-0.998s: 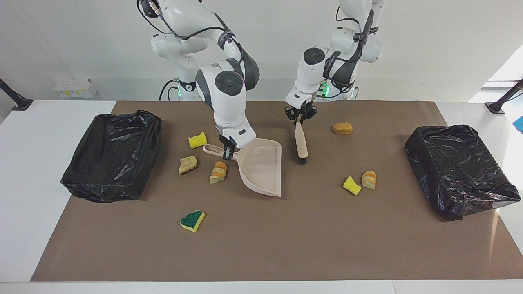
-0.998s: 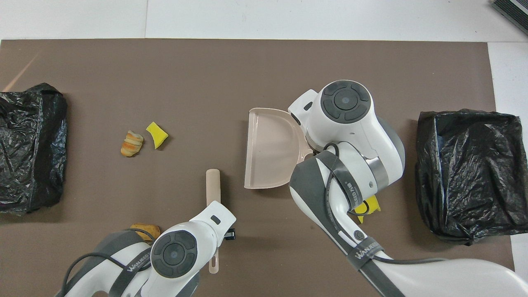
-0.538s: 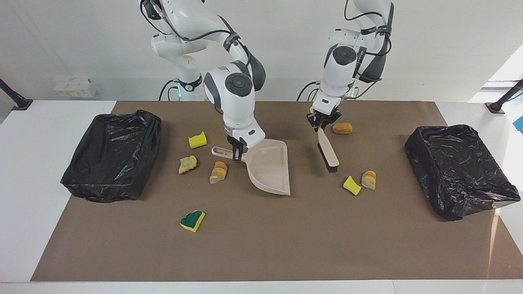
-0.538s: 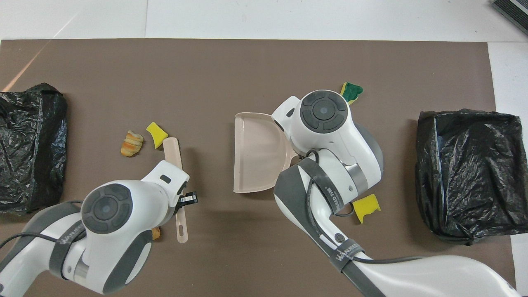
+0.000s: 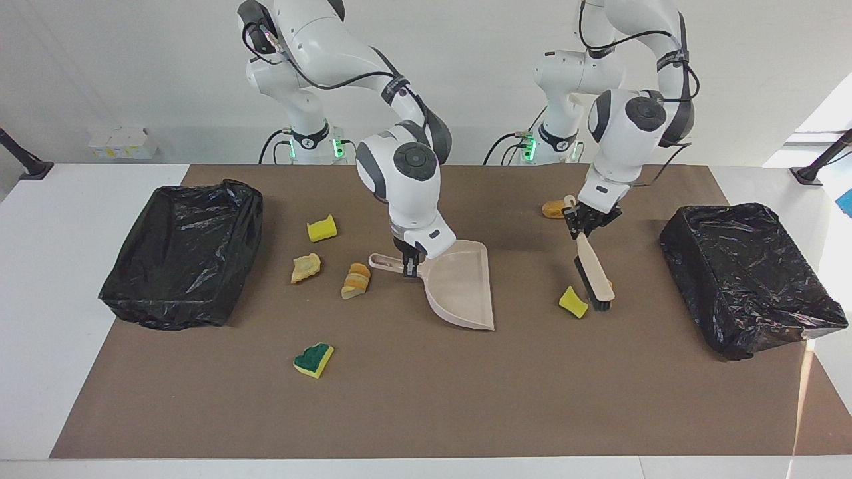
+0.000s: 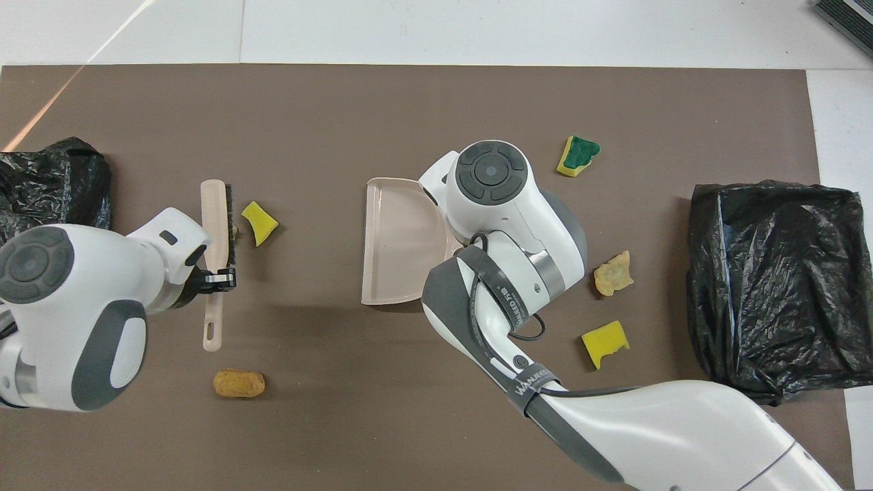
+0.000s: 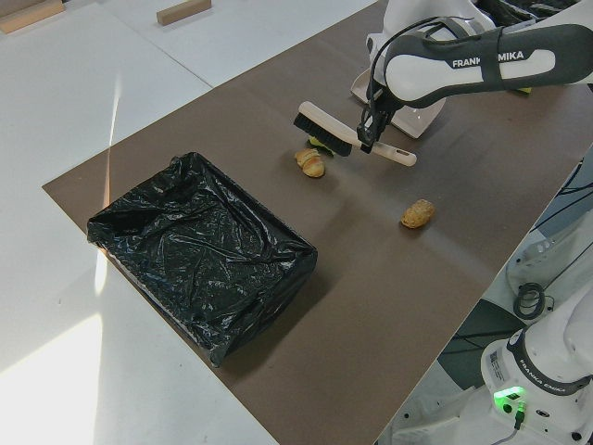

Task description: Sweep and dump trash in bin

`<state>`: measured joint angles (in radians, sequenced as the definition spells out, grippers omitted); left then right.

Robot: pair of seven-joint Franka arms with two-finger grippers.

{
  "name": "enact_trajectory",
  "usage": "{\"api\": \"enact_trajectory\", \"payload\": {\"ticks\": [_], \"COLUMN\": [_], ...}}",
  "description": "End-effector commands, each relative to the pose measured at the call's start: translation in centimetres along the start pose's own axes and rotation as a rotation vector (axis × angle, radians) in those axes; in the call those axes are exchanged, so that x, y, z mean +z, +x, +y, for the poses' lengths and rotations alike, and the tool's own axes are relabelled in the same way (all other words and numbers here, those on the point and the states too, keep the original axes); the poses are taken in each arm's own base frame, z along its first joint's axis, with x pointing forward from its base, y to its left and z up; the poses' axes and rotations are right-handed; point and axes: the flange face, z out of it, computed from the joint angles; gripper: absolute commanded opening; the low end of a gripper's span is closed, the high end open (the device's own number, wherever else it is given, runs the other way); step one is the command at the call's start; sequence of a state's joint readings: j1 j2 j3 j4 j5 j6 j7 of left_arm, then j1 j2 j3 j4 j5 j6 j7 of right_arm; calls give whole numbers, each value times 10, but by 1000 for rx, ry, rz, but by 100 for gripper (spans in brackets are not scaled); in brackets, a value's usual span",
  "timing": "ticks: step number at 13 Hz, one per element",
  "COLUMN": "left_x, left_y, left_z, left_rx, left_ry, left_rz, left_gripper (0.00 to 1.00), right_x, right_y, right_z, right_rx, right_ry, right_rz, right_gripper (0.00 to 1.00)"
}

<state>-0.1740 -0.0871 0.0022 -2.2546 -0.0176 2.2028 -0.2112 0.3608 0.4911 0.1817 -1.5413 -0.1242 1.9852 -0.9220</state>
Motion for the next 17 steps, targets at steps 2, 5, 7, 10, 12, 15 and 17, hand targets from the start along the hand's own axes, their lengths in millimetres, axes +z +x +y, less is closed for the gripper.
{"api": "enact_trajectory", "payload": {"ticks": [2,5,7,10,12,15,17], "left_x": [0,19,41,49,66,71,70], "left_y": [44,46,31,28,25,19,6], "left_z": [-45,-92,-93,-72,-38,33,73], "left_rx": [17,58,47,66,99,60,101], "left_ry": [15,19,20,9,-19,-80,-110], "left_rz": [10,-27,-71,-69,-95,-50,-59], "left_gripper": [0,0,0,0,0,0,0], "right_x": [-6,-1,-6,-4,-9,-6,-5], "right_y": [3,14,24,32,49,46,46], "right_z": [16,35,32,28,17,17,15], "right_rx": [29,34,9,17,75,64,60], "right_ry": [-3,17,3,-4,-27,-36,-30], "right_rz": [2,5,-28,-34,-28,-46,-46], "right_gripper": [0,0,0,0,0,0,0]}}
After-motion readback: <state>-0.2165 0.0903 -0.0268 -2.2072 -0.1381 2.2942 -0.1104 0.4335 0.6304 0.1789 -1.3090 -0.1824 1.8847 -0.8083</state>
